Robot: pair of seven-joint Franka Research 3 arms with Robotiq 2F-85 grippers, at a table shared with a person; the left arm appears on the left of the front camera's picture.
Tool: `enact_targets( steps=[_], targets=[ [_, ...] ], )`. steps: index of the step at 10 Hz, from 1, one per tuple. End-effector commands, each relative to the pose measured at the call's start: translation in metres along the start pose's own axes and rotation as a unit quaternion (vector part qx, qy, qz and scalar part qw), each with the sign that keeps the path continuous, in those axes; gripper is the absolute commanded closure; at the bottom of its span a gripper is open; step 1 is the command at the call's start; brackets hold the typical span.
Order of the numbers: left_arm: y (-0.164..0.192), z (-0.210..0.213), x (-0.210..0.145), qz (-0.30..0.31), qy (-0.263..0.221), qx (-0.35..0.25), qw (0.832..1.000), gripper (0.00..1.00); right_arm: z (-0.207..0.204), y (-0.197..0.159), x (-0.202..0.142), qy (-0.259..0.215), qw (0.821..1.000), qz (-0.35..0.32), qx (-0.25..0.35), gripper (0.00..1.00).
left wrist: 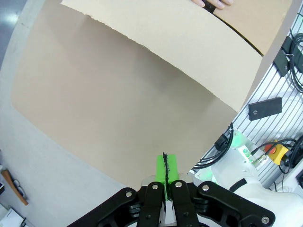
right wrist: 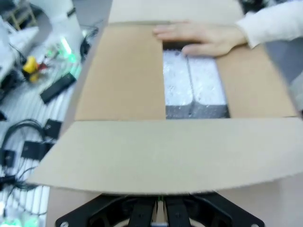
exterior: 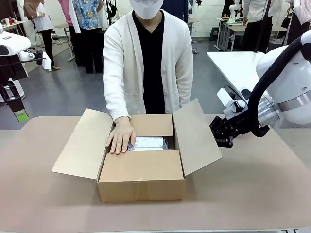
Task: Wrap the clocks to prevent damage.
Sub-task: Push the right (or left) flap of the Package Box to close it.
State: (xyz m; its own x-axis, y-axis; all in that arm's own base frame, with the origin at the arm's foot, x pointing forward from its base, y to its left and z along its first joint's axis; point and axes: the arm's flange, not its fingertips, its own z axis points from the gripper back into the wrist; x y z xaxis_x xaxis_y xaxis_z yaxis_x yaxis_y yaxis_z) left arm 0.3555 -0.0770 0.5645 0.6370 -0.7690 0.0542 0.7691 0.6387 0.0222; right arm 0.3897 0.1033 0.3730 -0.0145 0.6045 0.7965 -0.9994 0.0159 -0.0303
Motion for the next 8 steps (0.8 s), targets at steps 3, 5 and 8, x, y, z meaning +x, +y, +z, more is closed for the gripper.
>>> enact_targets(
  steps=[3, 5, 8],
  targets=[
    [0.001, 0.002, 0.001, 0.009, 0.005, 0.002, 1.0, 1.0, -0.026, 0.001, -0.004, -0.068, 0.997, -0.022, -0.036, 0.99],
    [0.001, 0.002, 0.001, 0.009, 0.005, 0.002, 1.0, 1.0, -0.043, 0.003, 0.007, -0.078, 0.996, -0.029, -0.037, 0.99],
    [0.001, 0.002, 0.001, 0.009, 0.005, 0.002, 1.0, 1.0, -0.074, 0.01, 0.025, -0.062, 0.998, -0.017, -0.018, 0.99]
  ],
)
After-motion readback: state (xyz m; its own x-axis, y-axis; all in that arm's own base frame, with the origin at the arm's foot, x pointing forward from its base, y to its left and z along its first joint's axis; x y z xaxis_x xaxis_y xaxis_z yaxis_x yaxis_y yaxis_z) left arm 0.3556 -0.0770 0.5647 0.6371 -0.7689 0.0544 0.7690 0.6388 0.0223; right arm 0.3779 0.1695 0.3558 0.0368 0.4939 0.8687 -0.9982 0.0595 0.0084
